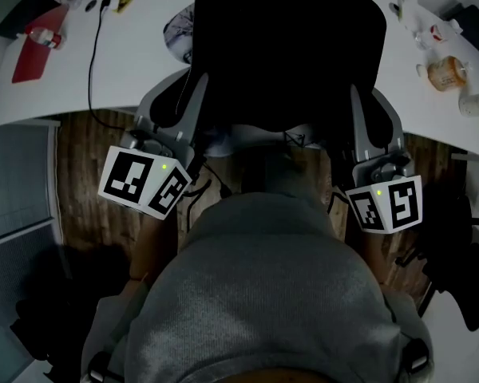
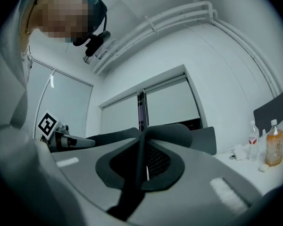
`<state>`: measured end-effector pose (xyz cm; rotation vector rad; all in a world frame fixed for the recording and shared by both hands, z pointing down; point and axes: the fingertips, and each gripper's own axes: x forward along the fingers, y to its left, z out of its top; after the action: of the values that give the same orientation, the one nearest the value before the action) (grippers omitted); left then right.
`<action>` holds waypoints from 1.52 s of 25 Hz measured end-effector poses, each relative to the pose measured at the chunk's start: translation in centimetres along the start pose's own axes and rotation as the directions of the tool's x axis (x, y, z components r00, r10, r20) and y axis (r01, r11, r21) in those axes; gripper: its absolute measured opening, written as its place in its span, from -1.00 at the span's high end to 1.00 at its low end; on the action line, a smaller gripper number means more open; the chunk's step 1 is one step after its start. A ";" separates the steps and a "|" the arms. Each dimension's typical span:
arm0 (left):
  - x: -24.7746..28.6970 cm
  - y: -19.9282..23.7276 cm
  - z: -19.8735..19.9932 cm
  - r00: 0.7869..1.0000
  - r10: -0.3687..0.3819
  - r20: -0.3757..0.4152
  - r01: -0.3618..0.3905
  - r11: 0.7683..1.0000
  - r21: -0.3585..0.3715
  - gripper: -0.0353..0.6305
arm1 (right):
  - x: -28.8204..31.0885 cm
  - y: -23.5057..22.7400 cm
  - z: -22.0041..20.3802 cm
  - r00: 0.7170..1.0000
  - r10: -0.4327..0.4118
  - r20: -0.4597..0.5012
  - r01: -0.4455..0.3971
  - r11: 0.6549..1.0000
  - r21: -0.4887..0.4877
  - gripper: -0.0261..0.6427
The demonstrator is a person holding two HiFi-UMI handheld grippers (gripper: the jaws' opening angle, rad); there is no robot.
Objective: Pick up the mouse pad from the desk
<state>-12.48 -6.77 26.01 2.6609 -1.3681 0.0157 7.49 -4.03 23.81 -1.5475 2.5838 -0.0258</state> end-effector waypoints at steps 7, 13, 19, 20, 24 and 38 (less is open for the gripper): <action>-3.0 -1.5 -0.1 1.000 -0.028 0.005 0.028 0.999 0.016 0.79 | -2.9 2.5 0.3 1.000 -0.020 0.011 0.020 1.000 -0.005 0.86; -5.2 -2.4 -0.2 0.999 -0.047 0.011 0.046 0.999 0.019 0.79 | -4.6 4.3 0.3 1.000 -0.026 0.013 0.026 1.000 -0.005 0.86; -6.8 -3.0 -0.2 0.999 -0.033 0.019 0.033 0.999 0.017 0.79 | -5.8 5.4 0.7 1.000 -0.011 0.013 0.011 1.000 -0.008 0.86; -6.9 -3.2 -0.1 0.999 -0.030 0.023 0.029 0.999 0.017 0.79 | -5.9 5.4 0.9 1.000 -0.007 0.015 0.008 1.000 -0.008 0.86; -7.1 -4.1 0.4 0.999 -0.021 0.036 0.020 1.000 0.019 0.79 | -6.5 5.2 1.7 1.000 0.006 0.024 -0.006 1.000 -0.008 0.86; -7.0 -7.1 0.4 0.998 0.048 0.045 -0.048 0.999 0.009 0.79 | -8.4 3.6 3.0 0.997 0.069 0.021 -0.069 0.998 0.002 0.86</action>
<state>-10.89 2.93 24.12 2.6513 -1.4492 -0.0317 8.63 5.25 21.37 -1.4482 2.6178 -0.0066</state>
